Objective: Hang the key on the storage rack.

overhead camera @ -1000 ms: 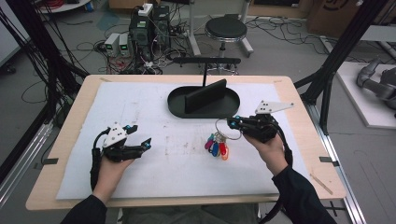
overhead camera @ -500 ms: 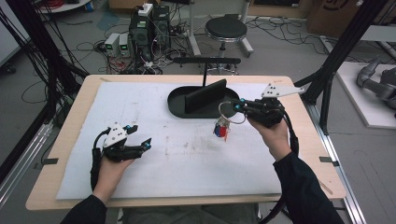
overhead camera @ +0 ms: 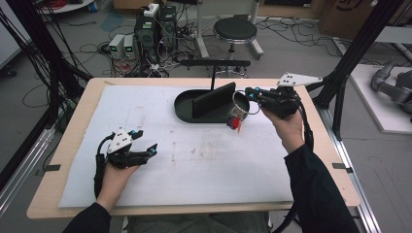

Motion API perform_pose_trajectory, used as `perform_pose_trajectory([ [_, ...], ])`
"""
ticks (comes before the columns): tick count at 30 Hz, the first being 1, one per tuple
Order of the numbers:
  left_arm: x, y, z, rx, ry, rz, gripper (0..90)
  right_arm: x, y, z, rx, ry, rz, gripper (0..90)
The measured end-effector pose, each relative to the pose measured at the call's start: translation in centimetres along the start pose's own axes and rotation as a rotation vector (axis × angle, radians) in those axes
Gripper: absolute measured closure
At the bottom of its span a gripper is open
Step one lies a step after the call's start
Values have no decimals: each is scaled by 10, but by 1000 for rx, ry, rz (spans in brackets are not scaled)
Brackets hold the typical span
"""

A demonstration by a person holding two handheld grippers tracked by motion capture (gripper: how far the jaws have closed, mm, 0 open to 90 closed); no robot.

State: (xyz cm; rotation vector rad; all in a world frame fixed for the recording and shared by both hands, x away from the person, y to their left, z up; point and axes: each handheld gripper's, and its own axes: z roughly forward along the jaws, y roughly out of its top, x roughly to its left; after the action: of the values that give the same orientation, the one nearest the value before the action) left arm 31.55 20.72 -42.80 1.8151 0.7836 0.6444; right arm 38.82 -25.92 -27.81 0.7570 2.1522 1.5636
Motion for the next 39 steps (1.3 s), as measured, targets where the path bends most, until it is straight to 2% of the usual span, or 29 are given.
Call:
perform_pose_trajectory([
  [21,0,-1,3,12,-3,8,266,-30,21,9,-19,-99,4,879],
  [35,1,-2,3,16,-1,11,266,-48,17,35,7,-165,24,879],
  [39,3,-1,2,8,2,14,266,-56,14,45,20,-180,50,879],
])
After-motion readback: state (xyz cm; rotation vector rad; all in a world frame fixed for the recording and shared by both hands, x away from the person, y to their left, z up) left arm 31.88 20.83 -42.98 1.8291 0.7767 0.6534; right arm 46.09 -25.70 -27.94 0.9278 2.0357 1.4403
